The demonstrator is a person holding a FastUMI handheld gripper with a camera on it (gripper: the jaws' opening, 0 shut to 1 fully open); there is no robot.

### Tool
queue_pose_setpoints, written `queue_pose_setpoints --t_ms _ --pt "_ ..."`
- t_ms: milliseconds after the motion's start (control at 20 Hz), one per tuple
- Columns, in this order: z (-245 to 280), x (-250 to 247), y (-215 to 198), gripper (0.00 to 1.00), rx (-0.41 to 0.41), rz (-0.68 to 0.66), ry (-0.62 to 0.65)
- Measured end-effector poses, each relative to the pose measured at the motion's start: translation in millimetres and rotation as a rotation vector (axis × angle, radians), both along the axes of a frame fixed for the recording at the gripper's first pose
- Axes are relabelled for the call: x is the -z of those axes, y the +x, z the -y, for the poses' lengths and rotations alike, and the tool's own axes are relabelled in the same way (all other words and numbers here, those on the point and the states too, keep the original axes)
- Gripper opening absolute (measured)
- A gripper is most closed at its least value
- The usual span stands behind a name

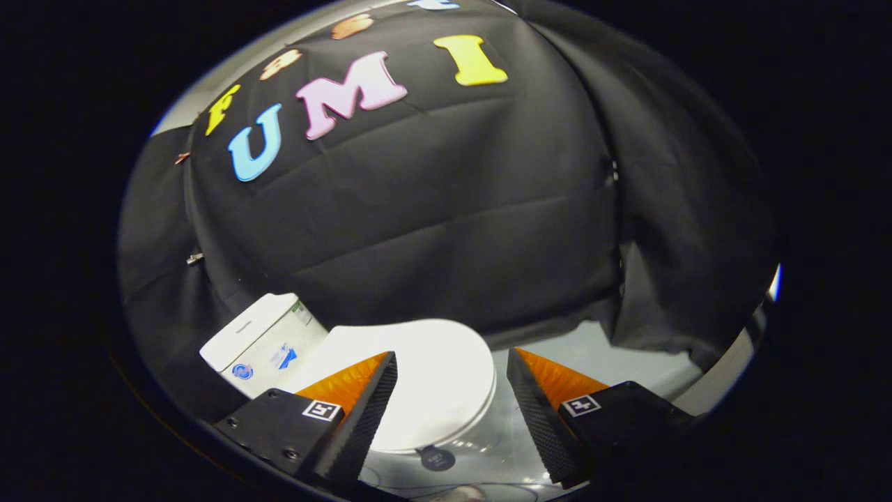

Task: Open the toilet lid.

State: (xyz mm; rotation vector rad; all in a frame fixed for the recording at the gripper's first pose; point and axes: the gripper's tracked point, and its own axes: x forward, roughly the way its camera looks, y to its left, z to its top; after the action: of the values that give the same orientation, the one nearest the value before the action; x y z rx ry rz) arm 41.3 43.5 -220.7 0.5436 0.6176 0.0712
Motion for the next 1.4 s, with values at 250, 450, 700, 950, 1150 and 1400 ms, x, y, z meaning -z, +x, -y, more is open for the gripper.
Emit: queue_pose_setpoints --t_ms 250,450,700,950,1150,1400 --pt "-20 75 -35 0.99 0.004 -0.223 0.141" --pt "-41 118 -64 0.99 -0.001 -0.378 0.23" --pt "-101 150 -100 0.96 -0.137 -0.526 0.372" --pt "-105 140 -89 0.81 -0.168 -0.466 0.351" --pt "-98 139 -91 0.63 -0.166 -0.475 0.392" --pt "-96 143 -92 0.33 -0.205 -0.493 0.397"
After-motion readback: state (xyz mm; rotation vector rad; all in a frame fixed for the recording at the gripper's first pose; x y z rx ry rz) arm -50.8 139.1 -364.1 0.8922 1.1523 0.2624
